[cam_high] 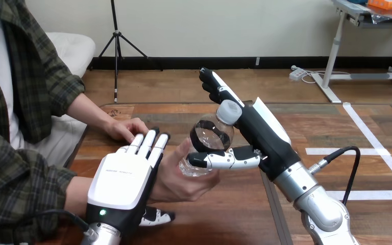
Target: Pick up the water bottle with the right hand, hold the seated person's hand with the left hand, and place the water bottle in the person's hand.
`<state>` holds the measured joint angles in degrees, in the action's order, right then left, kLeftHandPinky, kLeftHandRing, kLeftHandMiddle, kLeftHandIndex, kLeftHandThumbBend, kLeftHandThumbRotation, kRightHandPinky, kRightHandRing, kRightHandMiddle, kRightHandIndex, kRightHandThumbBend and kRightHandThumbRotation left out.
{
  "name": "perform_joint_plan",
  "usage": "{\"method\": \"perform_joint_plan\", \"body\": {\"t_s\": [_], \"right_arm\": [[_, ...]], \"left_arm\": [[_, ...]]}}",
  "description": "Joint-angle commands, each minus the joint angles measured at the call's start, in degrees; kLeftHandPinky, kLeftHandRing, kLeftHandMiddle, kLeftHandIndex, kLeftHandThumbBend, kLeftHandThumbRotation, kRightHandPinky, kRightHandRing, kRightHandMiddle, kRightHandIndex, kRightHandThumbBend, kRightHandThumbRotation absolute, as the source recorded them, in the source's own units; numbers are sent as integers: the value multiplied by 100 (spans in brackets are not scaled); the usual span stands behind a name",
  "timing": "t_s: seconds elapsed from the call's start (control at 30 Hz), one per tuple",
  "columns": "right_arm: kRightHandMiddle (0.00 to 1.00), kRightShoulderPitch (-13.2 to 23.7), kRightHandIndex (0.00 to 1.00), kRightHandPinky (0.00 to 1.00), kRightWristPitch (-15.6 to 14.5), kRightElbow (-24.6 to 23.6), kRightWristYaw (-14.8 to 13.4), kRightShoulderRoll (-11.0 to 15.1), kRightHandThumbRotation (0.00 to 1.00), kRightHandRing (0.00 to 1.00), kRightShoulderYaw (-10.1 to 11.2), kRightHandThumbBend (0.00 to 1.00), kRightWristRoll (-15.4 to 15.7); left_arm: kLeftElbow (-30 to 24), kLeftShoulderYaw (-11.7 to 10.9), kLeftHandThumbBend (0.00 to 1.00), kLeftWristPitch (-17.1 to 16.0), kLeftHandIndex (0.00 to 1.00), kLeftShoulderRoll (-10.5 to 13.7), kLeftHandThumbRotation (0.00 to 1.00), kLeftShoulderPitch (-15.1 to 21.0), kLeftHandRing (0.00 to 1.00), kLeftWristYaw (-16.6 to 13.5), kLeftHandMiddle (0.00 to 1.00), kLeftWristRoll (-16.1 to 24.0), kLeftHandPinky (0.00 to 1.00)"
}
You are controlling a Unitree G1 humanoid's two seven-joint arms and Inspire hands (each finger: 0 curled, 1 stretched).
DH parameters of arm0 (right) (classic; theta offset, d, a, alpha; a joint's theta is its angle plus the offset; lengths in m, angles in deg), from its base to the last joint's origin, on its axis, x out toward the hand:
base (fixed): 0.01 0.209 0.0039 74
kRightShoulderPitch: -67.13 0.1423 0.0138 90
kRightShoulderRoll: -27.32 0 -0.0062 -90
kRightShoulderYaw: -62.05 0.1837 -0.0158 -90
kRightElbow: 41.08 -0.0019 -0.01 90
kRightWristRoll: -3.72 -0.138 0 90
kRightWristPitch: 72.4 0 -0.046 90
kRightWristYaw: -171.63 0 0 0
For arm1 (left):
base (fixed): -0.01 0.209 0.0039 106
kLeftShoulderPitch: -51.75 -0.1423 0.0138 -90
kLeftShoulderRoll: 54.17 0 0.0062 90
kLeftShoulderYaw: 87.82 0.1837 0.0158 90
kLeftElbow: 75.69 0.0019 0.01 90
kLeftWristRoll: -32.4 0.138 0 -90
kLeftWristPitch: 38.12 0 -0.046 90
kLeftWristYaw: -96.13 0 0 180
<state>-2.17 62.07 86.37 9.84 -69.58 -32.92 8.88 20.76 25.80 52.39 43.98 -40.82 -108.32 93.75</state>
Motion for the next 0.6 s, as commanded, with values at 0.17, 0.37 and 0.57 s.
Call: {"method": "perform_joint_plan", "body": {"t_s": [0.17, 0.37, 0.57], "right_arm": [[100, 174, 100, 100, 54, -216, -42, -9, 27, 100, -3, 89, -60], [100, 170, 100, 100, 58, -208, -73, -7, 28, 100, 6, 89, -40], [100, 164, 100, 100, 53, -203, -91, 0, 29, 100, 11, 89, -29]], "left_arm": [[-26, -34, 100, -274, 100, 37, 30, 221, 100, -166, 100, -142, 85], [-18, -46, 100, -421, 100, 74, 30, 227, 100, -177, 100, -245, 86], [6, -50, 100, -555, 100, 110, 31, 236, 100, -220, 100, -314, 87]]}}
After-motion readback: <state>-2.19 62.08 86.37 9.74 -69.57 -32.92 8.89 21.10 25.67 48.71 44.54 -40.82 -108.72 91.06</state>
